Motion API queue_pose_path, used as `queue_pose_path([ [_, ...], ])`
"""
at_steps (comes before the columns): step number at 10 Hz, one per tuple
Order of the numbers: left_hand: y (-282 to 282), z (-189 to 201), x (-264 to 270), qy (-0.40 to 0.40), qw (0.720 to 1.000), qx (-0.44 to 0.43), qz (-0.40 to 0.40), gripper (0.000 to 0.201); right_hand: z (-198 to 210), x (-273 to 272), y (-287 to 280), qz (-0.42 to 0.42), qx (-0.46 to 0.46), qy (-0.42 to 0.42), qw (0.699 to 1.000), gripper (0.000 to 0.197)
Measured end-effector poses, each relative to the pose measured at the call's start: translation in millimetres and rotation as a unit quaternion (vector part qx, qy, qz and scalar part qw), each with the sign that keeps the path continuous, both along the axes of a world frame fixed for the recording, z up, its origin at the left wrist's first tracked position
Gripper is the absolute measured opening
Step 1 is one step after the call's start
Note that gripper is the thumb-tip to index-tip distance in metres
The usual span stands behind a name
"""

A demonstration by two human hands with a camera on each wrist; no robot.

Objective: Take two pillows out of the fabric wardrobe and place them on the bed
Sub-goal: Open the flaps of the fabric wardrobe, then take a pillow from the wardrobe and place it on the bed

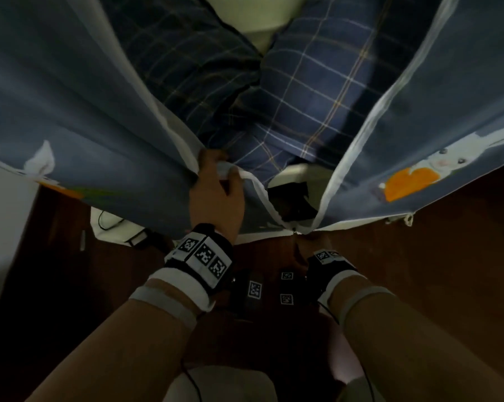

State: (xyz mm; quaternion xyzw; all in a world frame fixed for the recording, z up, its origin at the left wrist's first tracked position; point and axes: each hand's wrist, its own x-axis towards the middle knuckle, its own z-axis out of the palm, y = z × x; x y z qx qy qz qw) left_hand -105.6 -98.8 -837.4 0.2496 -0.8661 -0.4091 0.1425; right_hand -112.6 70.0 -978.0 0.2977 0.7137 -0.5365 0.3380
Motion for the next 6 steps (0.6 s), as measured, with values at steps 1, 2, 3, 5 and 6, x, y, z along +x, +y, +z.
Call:
queue_pose_path([
  [1, -2, 2, 5, -0.015, 0.999, 0.025, 0.033, 0.031, -1, 3, 4, -0.031, -0.054, -0.023, 0.998, 0.024],
  [2, -3, 15, 14, -0.063, 0.988, 0.11, 0.083, 0.04, 42, 14, 12, -0.045, -0.097, -0.048, 0.993, 0.008],
  [3, 12, 58, 19, -0.115, 0.97, 0.183, 0.11, 0.044, 116, 23, 25, -0.087, -0.146, -0.04, 0.985, 0.008],
  [5, 80, 201, 0, -0.094, 0.94, 0.326, 0.03, 0.039, 300, 18, 67, -0.097, -0.247, 0.049, 0.963, 0.021],
  [6, 110, 284, -19, -0.077, 0.935, 0.347, -0.024, 0.024, 387, 0, 88, -0.092, -0.271, 0.132, 0.949, 0.024],
])
